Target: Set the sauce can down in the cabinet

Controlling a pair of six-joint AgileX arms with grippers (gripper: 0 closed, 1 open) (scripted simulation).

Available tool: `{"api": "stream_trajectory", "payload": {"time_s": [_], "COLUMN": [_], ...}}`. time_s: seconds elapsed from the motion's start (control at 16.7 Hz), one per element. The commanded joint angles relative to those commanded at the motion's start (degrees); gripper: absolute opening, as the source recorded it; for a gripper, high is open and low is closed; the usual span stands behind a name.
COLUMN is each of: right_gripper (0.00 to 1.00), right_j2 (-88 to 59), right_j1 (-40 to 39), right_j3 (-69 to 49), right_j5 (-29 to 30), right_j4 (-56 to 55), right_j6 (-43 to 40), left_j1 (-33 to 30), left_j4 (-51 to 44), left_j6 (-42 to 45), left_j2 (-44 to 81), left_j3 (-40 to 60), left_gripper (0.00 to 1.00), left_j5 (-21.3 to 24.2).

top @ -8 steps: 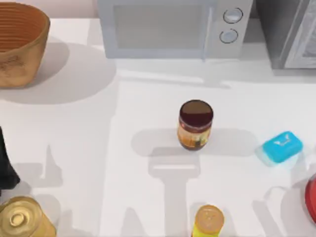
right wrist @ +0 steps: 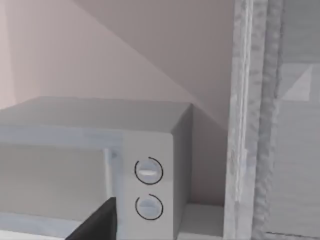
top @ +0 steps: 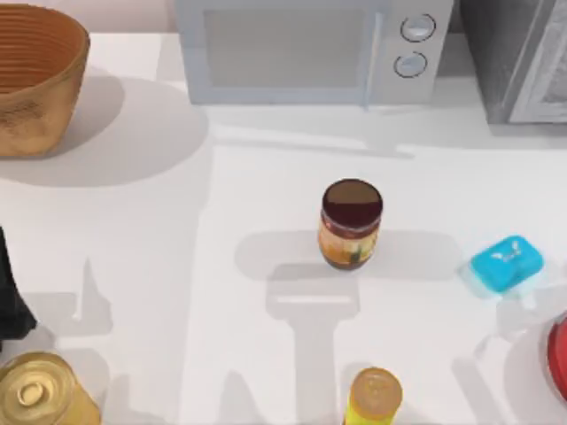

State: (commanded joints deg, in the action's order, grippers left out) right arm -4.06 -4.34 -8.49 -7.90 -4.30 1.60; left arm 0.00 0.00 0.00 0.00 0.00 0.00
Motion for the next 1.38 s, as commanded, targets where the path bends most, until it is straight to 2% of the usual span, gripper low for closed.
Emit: {"api": "stream_trajectory", "payload": {"time_s": [0.3,0.6,1.02,1.38], "right_gripper": [1.0,1.0,1.0,1.0], "right_j2": [-13.9,-36.6,-76.0,-106.9], "right_j1": [-3.2,-5.3,-6.0,-5.4], "right_j3": [-13.7,-28.4,-43.8,-49.4], "right_j5": [-12.0,-27.3,-48.8,-61.4], "right_j4": [-6.1,-12.2,-16.9,-16.9], "right_j6": [-1.0,-7.4,-23.8,-39.7], "left_j1": [0.0,0.0,0.0,0.0], "left_j4": [0.0,0.0,0.0,0.0], "left_j6": [0.0,0.0,0.0,0.0], "left_j2": [0.0,0.0,0.0,0.0], "left_j3": [0.0,0.0,0.0,0.0], "left_gripper": [1.0,1.0,1.0,1.0], "left_j5": [0.0,0.0,0.0,0.0]}}
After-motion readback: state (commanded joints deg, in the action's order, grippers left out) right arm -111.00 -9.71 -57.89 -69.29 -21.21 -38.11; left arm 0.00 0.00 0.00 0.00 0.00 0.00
